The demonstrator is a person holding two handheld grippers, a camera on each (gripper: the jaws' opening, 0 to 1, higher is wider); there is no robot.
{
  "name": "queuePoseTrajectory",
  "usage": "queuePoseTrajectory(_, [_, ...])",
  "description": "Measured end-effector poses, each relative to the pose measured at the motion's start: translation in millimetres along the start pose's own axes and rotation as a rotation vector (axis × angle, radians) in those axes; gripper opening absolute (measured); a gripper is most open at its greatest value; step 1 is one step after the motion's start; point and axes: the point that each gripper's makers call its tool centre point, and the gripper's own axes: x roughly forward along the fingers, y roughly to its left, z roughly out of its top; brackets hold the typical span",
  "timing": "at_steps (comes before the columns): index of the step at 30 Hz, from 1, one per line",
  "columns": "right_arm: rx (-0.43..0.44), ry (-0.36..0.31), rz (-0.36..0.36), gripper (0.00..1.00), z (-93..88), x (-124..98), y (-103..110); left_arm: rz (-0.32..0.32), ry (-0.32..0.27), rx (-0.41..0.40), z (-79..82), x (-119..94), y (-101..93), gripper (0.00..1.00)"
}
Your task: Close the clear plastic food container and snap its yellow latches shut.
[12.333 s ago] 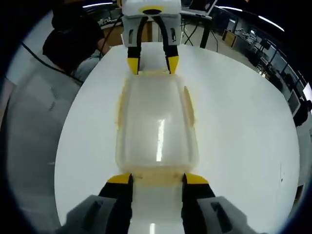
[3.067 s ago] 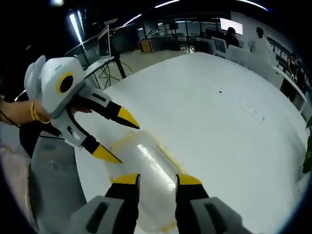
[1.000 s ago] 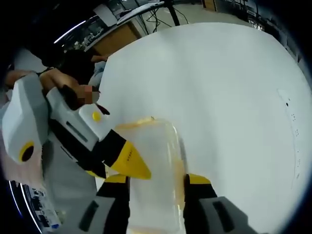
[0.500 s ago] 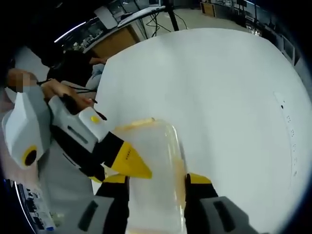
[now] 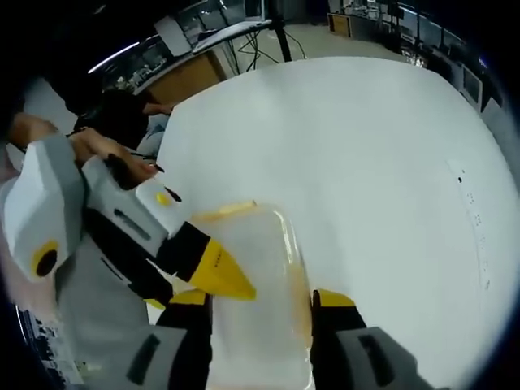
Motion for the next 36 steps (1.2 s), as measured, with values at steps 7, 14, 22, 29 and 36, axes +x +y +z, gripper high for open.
queuePoseTrajectory(7, [0.008, -0.085, -0.081, 0.46, 0.0, -5.4, -0.7, -0.032, 0.0, -0.007, 0.4, -1.9, -0.1, 0.47])
queuePoseTrajectory(14, [0.04, -0.084, -0.1, 0.47, 1.3, -6.8, -1.9, -0.064, 0.0, -0.01, 1.0, -1.5, 2.1, 0.47])
queuePoseTrajectory(22, [0.111, -0.178, -0.158, 0.43, -0.3, -13.6, -7.6, -0.075, -0.003, -0.015, 1.3, -1.1, 1.9, 0.47])
queuePoseTrajectory(29, [0.138, -0.215, -0.169, 0.49, -9.5, -26.5, -3.8, -0.118, -0.021, -0.056, 5.1, -3.0, -1.8, 0.54])
queuePoseTrajectory(36, [0.151, -0.233, -0.193, 0.56, -19.7, -35.5, -1.1, -0.115, -0.023, -0.089, 4.6, -6.6, 1.2, 0.58])
